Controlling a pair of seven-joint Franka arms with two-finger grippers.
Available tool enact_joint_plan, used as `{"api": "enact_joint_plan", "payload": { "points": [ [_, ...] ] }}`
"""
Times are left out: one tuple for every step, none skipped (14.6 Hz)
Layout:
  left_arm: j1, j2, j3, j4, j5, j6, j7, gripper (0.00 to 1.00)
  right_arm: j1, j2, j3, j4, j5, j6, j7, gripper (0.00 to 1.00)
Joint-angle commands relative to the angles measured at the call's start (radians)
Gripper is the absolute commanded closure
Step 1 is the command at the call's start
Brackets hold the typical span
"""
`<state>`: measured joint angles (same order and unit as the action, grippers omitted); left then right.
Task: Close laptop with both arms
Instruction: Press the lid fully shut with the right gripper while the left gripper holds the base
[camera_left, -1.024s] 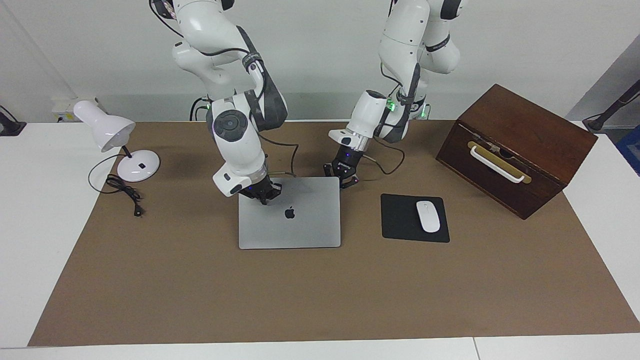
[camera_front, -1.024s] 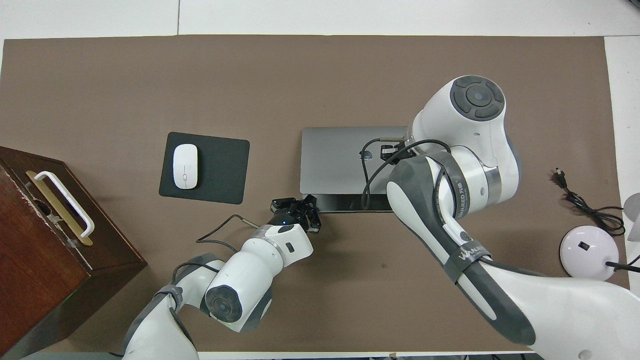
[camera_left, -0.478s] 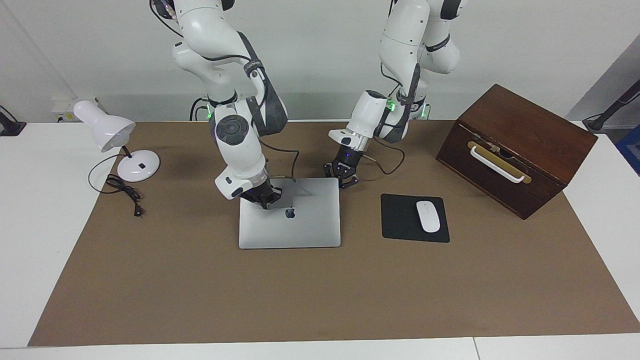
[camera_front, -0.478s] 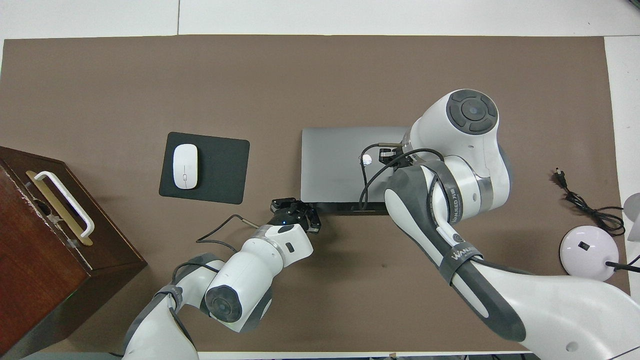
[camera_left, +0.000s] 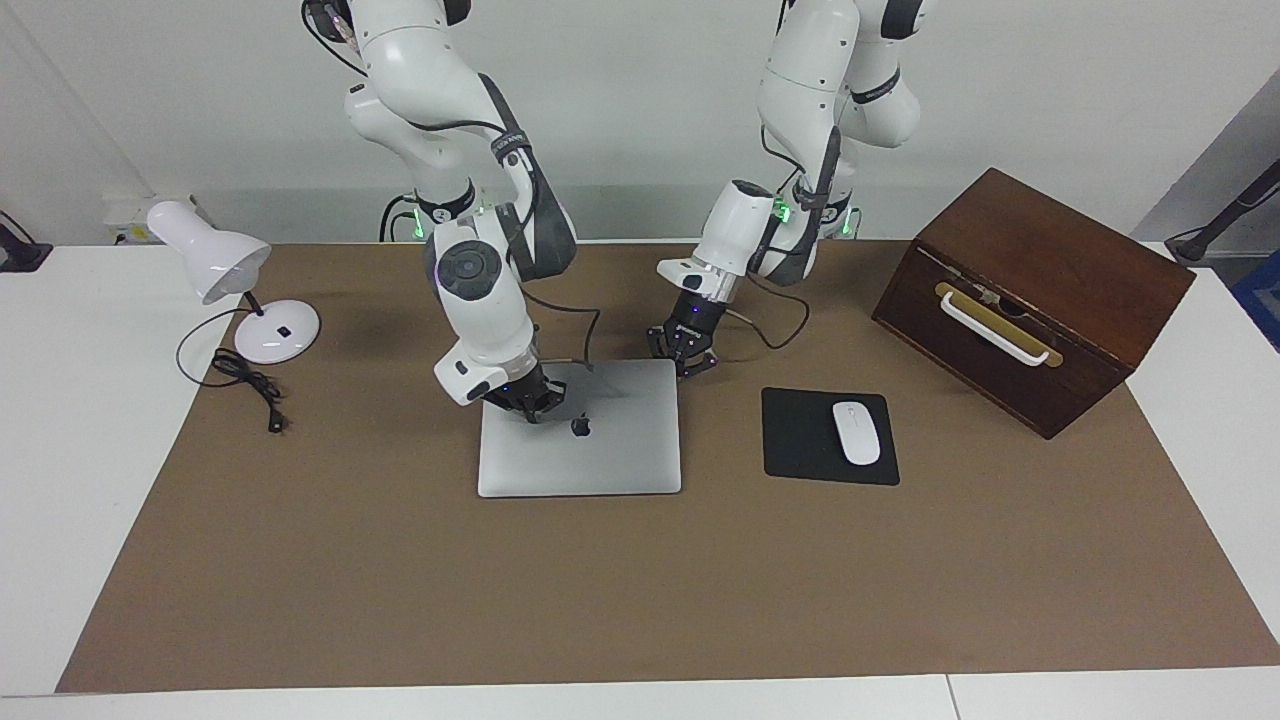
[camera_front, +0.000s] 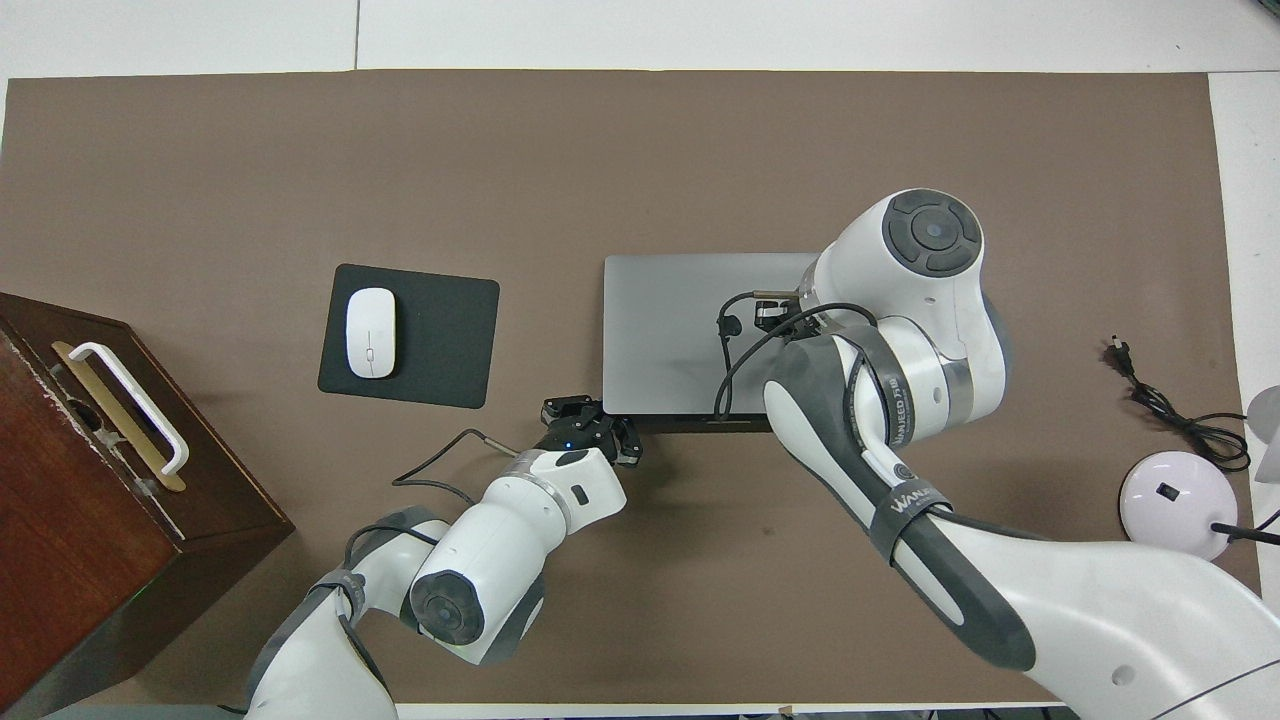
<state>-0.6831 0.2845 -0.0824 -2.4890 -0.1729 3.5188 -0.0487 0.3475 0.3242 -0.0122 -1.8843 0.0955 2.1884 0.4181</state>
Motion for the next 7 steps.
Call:
{"api": "enact_joint_plan", "payload": {
  "points": [
    [-0.019,0.007,0.013,-0.067,-0.016,-0.018,0.004,1.0,-0.004,0.0,0.003,-0.019,0.02,0.03,-0.028,1.0],
    [-0.019,0.007,0.013,-0.067,-0.016,-0.018,0.003,1.0,-0.004,0.0,0.003,-0.019,0.02,0.031,-0.028,1.0],
    [-0.018,0.008,0.013,-0.067,-0.016,-0.018,0.003,1.0,-0.004,0.0,0.003,-0.021,0.02,0.034,-0.028,1.0],
    [-0.016,0.008,0.013,-0.065,-0.016,-0.018,0.003,1.0,-0.004,0.0,0.003,-0.021,0.02,0.034,-0.028,1.0],
    [-0.016,0.008,0.013,-0.065,-0.016,-0.018,0.001,1.0,-0.004,0.0,0.003,-0.021,0.02,0.033,-0.028,1.0],
    [-0.016,0.008,0.013,-0.065,-0.016,-0.018,0.003,1.0,-0.004,0.0,0.003,-0.019,0.02,0.031,-0.028,1.0],
    [-0.015,0.008,0.013,-0.067,-0.016,-0.018,0.003,1.0,-0.004,0.0,0.003,-0.019,0.02,0.028,-0.027,1.0]
  ]
}}
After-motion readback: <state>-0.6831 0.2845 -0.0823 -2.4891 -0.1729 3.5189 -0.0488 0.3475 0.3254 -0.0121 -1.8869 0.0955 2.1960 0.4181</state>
